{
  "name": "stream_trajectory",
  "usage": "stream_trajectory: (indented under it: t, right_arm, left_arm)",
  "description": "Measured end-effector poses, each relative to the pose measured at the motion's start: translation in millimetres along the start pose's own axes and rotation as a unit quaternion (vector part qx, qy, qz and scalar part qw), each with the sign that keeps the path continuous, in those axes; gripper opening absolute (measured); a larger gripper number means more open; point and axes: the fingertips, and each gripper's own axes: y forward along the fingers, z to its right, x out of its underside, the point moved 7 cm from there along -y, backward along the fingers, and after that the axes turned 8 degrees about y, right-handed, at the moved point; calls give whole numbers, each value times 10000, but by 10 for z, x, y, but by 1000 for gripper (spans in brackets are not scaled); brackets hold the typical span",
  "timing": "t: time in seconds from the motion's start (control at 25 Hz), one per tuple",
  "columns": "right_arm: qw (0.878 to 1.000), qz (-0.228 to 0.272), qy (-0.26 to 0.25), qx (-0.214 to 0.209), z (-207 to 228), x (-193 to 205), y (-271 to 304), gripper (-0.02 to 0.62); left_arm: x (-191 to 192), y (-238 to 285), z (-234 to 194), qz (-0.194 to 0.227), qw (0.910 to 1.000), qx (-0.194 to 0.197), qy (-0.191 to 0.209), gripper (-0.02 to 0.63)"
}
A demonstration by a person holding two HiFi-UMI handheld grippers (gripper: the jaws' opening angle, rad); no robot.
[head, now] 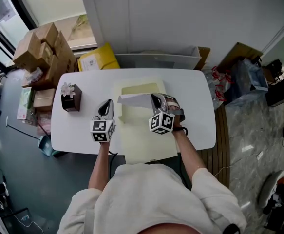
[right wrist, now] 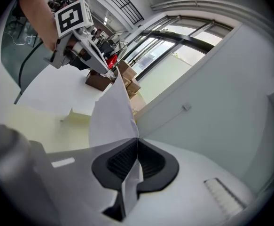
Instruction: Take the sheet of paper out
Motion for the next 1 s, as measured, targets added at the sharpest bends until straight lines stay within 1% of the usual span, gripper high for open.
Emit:
stream_trajectory:
  t: [0.16, 0.24, 0.32, 0.4, 0.48, 0.56, 0.64, 0.76, 0.8, 0.88, 1.0]
  right_arm:
    - [9996, 157, 222, 114, 145, -118, -3, 6]
    - [9985, 271, 450, 148, 216, -170, -9, 6]
    - [9959, 395, 807, 118, 287, -219, -17, 6]
    - [9915, 514, 1196, -4, 351, -263, -30, 6]
    - [9839, 631, 1665, -155, 420, -297, -45, 6]
    - [9700, 756, 2295, -255, 509, -314, -72, 6]
    - [9503, 925, 2961, -282, 614, -299, -103, 5]
    - [9186, 1222, 3755, -164, 771, -222, -125, 5]
    - [9091, 1290, 3959, -119, 812, -189, -136, 5]
    - [8938, 1387, 4264, -41, 875, -126, -165, 5]
    - [8782, 1494, 4542, 99, 926, -28, -226, 5]
  left_arm:
    - [-118, 4, -54, 109, 9999, -41, 73, 6]
    - [-164, 10, -88, 169, 9997, -87, 136, 6]
    - [-214, 15, -113, 214, 9996, -113, 172, 6]
    - [-263, 20, -126, 242, 9995, -117, 182, 6]
    - [-305, 27, -122, 246, 9995, -104, 168, 6]
    - [-338, 30, -120, 266, 9994, -107, 195, 6]
    - [-360, 31, -119, 300, 9992, -119, 250, 6]
    - [-381, 31, -125, 328, 9988, -138, 350, 6]
    - [-385, 30, -122, 329, 9987, -137, 362, 6]
    - [-395, 32, -109, 330, 9988, -123, 354, 6]
    - [-407, 41, -80, 307, 9988, -70, 381, 6]
